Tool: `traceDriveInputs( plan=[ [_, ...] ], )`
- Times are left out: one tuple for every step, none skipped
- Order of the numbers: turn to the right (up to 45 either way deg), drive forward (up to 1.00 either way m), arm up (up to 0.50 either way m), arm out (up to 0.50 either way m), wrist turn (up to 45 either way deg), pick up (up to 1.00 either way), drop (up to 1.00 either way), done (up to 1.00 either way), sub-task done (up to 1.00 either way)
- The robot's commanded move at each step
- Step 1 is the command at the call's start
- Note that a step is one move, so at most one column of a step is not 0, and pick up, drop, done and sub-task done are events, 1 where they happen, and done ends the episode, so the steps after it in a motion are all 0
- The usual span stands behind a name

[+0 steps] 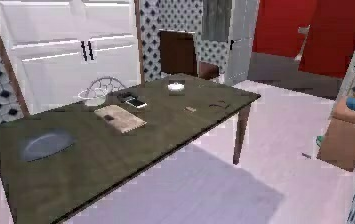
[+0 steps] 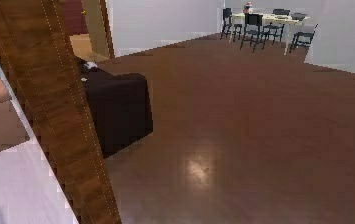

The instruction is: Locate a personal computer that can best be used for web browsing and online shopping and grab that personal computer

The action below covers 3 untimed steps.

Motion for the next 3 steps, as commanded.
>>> traceDriveInputs(
  plan=[
    [24.0, 0.0, 0.0, 0.0, 0.0, 0.0, 0.0, 0.0, 0.0],
    [0.0, 0.45, 0.0, 0.0, 0.0, 0.0, 0.0, 0.0, 0.0],
    [9.0, 0.0, 0.0, 0.0, 0.0, 0.0, 0.0, 0.0, 0.0]
  ],
)
